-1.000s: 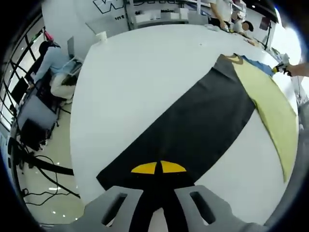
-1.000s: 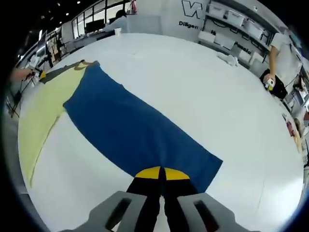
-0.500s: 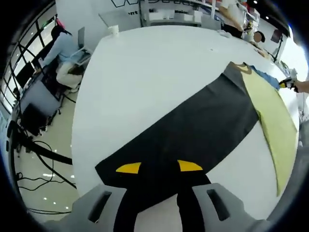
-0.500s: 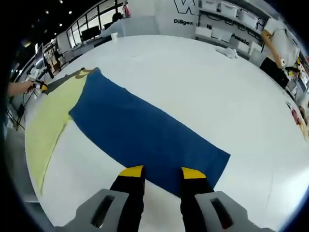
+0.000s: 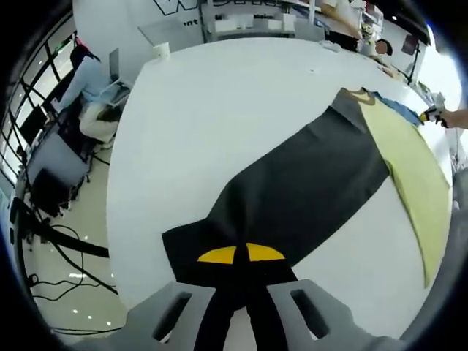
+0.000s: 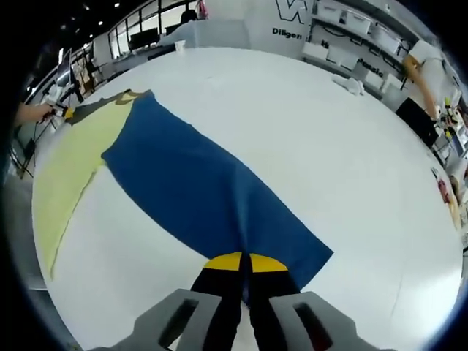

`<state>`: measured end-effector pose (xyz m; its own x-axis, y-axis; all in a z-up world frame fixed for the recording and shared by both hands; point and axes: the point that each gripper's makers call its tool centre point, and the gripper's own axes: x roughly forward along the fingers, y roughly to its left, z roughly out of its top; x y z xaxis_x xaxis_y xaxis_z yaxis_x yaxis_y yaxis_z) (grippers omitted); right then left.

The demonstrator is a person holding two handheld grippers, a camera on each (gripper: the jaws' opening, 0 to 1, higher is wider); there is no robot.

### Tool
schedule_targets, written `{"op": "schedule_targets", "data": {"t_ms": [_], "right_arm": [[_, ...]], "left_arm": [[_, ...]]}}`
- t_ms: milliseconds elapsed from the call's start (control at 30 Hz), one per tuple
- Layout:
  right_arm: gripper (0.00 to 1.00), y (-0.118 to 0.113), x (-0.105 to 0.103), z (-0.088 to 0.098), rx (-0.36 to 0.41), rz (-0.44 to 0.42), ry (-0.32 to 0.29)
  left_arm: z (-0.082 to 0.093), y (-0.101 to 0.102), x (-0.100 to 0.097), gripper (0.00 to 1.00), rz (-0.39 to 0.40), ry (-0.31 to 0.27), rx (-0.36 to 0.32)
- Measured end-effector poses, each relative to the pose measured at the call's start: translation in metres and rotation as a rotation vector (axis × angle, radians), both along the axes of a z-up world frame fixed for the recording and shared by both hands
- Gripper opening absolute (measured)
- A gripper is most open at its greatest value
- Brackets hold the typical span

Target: Fold the garment on the visible template until the final outline fits inside the template.

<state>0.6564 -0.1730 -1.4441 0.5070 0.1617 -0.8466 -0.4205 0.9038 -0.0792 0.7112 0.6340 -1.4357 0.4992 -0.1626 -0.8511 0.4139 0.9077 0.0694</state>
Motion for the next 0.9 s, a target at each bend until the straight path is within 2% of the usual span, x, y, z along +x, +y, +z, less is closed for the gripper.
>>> {"op": "schedule_targets", "data": {"t_ms": [300, 567, 633, 667, 700, 733, 800, 900], "right_arm": [[0.00, -0.016, 0.008, -0.001, -0.048, 0.021, 0.007], [0.00, -0.011, 0.020, 0.000, -0.038, 0.013, 0.016], [0.07, -0.008, 0.022, 0.002, -0.039, 0.002, 0.009], [0.13, -0.006, 0.023, 0.004, -0.028, -0.014, -0.002], [0.12, -0.001, 0.021, 0.008, -0.024, 0.000, -0.013], [0.10, -0.002, 0.020, 0.007, -0.026, 0.003, -0.016], [0.11, 0.007, 0.014, 0.008, -0.020, 0.026, -0.024], [0.11, 0.018, 0.004, 0.010, -0.016, 0.035, -0.027]], "left_arm": [[0.000, 0.005, 0.005, 0.09, -0.018, -0.013, 0.027], [0.001, -0.001, 0.011, 0.10, -0.029, -0.020, 0.036], [0.001, -0.008, 0.010, 0.15, -0.009, -0.013, 0.000], [0.002, -0.007, 0.010, 0.22, 0.004, -0.022, 0.005], [0.004, -0.007, 0.010, 0.30, 0.022, -0.024, -0.003], [0.008, -0.010, 0.009, 0.31, 0.036, -0.039, -0.028], [0.011, -0.011, 0.004, 0.28, 0.030, -0.047, -0.021], [0.013, -0.014, -0.003, 0.29, 0.036, -0.055, -0.030]]}}
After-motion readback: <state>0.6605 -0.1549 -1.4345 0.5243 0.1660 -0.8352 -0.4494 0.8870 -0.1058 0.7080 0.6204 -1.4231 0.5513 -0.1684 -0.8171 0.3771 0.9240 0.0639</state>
